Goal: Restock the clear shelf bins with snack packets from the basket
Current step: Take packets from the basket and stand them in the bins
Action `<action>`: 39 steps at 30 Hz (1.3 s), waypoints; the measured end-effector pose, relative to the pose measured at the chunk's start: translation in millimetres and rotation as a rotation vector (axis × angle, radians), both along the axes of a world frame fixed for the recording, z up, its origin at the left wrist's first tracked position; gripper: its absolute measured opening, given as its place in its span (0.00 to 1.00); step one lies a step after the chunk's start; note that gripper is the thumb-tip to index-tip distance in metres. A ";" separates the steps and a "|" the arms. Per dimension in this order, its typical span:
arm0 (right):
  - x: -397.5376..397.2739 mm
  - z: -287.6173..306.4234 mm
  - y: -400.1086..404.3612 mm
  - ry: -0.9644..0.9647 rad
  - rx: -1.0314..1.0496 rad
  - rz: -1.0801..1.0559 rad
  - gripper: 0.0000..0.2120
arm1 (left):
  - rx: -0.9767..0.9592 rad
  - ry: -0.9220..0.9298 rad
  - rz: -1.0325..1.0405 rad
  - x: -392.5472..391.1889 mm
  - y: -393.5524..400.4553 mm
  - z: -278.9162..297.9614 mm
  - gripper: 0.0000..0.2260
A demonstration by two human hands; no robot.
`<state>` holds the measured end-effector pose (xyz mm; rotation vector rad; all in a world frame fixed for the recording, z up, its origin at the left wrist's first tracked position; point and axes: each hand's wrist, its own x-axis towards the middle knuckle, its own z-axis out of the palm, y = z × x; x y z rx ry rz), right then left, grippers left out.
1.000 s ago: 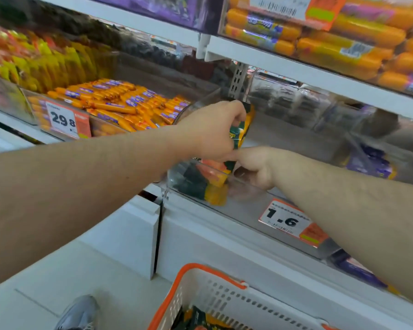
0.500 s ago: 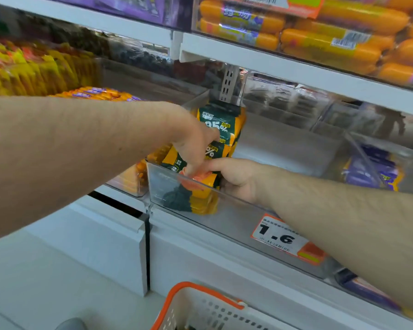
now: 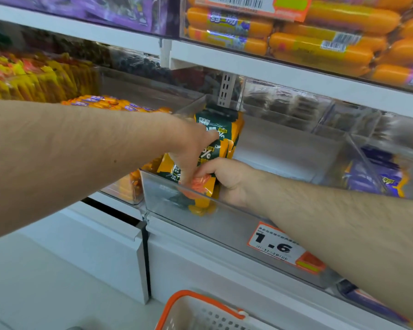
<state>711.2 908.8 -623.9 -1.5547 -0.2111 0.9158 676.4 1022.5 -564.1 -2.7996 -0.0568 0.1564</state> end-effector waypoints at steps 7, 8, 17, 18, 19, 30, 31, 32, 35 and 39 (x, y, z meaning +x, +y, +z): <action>7.8 -5.0 -0.5 -0.113 -0.065 -0.138 0.21 | 0.067 -0.236 -0.074 -4.4 -4.3 -15.7 0.37; 7.1 -3.6 -1.6 -0.129 -0.077 -0.151 0.20 | 0.059 -0.241 -0.067 -3.7 -3.8 -16.4 0.37; 8.7 -4.0 2.4 -0.376 -0.211 -0.308 0.45 | 0.122 -0.318 -0.078 -13.9 -1.4 -23.2 0.43; 8.3 -4.3 2.9 -0.406 -0.214 -0.320 0.43 | 0.108 -0.341 -0.079 -14.9 -1.4 -24.8 0.41; 8.1 -4.7 3.1 -0.430 -0.222 -0.328 0.42 | 0.094 -0.357 -0.079 -15.3 -1.4 -25.7 0.40; 24.0 -10.5 -3.3 -0.282 -0.047 -0.154 0.41 | 0.042 -0.307 -0.039 -7.1 -3.0 -25.3 0.49; 25.4 -11.6 -4.2 -0.281 -0.034 -0.141 0.39 | 0.033 -0.274 -0.040 -5.3 -2.2 -23.0 0.50; 26.0 -12.7 -5.4 -0.291 -0.026 -0.135 0.38 | 0.019 -0.241 -0.034 -3.0 -1.3 -21.1 0.50; 26.5 -13.6 -7.8 -0.374 -0.010 -0.163 0.36 | 0.052 -0.241 -0.030 0.0 -4.7 -18.8 0.48; 23.6 -5.2 -8.0 -0.591 0.040 -0.319 0.31 | 0.176 -0.512 -0.115 -6.2 -12.8 -16.6 0.36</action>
